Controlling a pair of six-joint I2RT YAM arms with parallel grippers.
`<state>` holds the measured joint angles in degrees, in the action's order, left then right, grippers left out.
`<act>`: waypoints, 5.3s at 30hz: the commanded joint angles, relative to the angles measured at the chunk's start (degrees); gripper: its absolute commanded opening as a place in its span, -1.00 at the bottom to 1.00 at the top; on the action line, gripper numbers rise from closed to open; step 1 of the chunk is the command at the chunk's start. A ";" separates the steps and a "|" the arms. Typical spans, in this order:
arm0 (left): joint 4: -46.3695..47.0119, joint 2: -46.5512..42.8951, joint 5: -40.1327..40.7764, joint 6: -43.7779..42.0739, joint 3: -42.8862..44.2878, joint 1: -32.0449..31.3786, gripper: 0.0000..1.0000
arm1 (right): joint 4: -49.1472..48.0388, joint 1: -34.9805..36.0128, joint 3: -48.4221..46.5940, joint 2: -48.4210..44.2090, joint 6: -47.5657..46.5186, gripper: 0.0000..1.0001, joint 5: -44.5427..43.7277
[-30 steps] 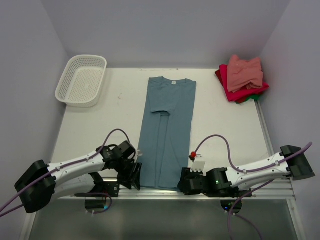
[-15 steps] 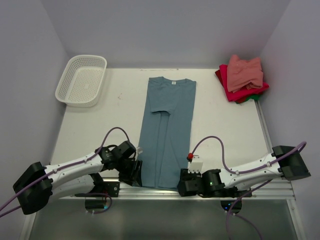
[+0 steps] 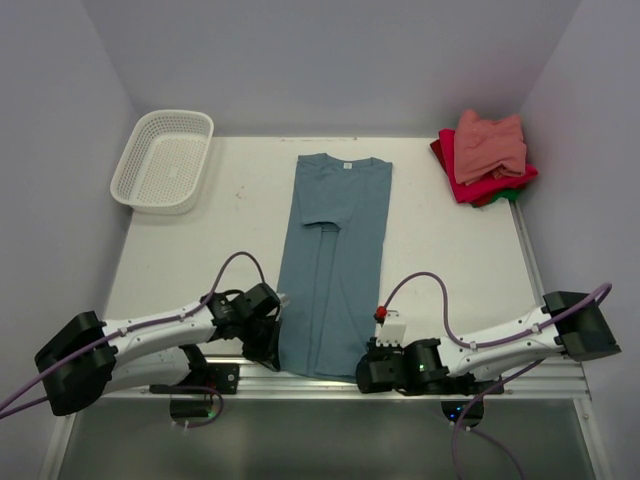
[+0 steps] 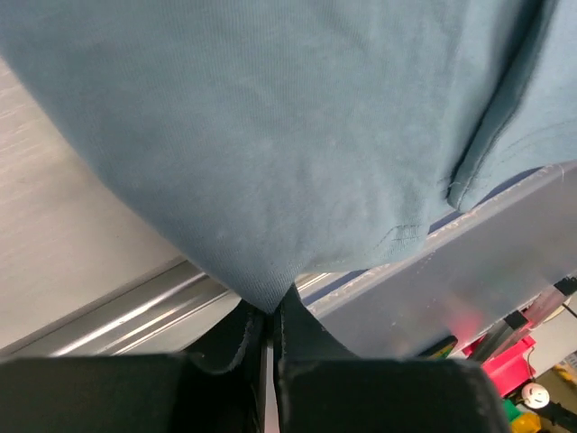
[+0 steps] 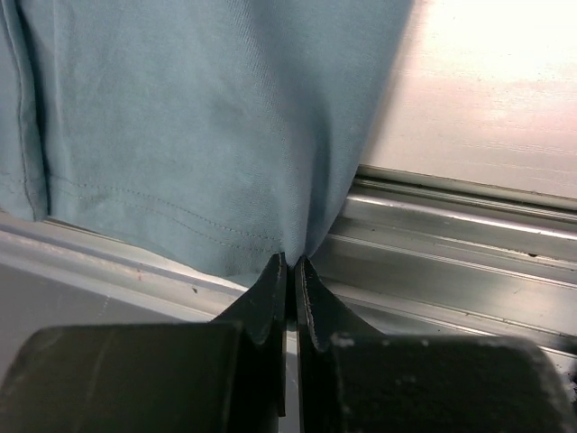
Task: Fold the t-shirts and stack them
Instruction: Fold the tshirt
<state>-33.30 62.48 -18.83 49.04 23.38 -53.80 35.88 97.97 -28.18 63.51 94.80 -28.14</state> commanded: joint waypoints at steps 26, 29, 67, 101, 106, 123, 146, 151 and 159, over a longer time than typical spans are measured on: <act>11.58 -13.96 27.35 0.01 5.45 -1.22 -1.00 | 27.40 -2.61 -14.00 -8.31 -1.72 -1.00 -24.85; 16.23 -13.09 28.93 -0.96 6.50 -1.22 -1.00 | 25.92 -7.33 -15.67 -8.31 -7.60 -1.00 -26.26; 52.19 16.35 33.42 -10.98 9.58 10.82 -1.00 | -22.87 -51.74 -20.42 13.84 -61.05 -1.00 -12.38; 45.53 27.17 9.70 -17.39 29.36 30.69 1.00 | -25.43 -73.98 -34.33 23.61 -71.61 0.98 4.76; 38.15 21.66 7.67 -20.12 23.04 27.97 1.00 | -24.18 -73.98 -23.45 18.07 -66.95 0.98 13.00; 45.77 21.00 -10.43 -17.31 6.94 29.72 0.84 | -33.68 -73.36 -1.79 9.00 -56.92 0.76 32.89; 51.75 34.81 -9.99 -18.10 8.44 29.98 -0.37 | -34.74 -73.36 -0.47 9.97 -57.27 -0.75 29.63; 52.90 32.36 -10.44 -17.57 6.51 29.98 -1.00 | -31.84 -72.84 -0.82 6.90 -58.24 -1.00 28.94; 46.93 19.27 -8.67 -17.84 4.49 29.72 -1.00 | -21.91 -70.55 -1.87 -4.00 -59.74 -1.00 26.12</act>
<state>16.27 86.15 -28.40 32.14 28.14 -23.97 9.47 27.14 -28.91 61.93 36.58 0.43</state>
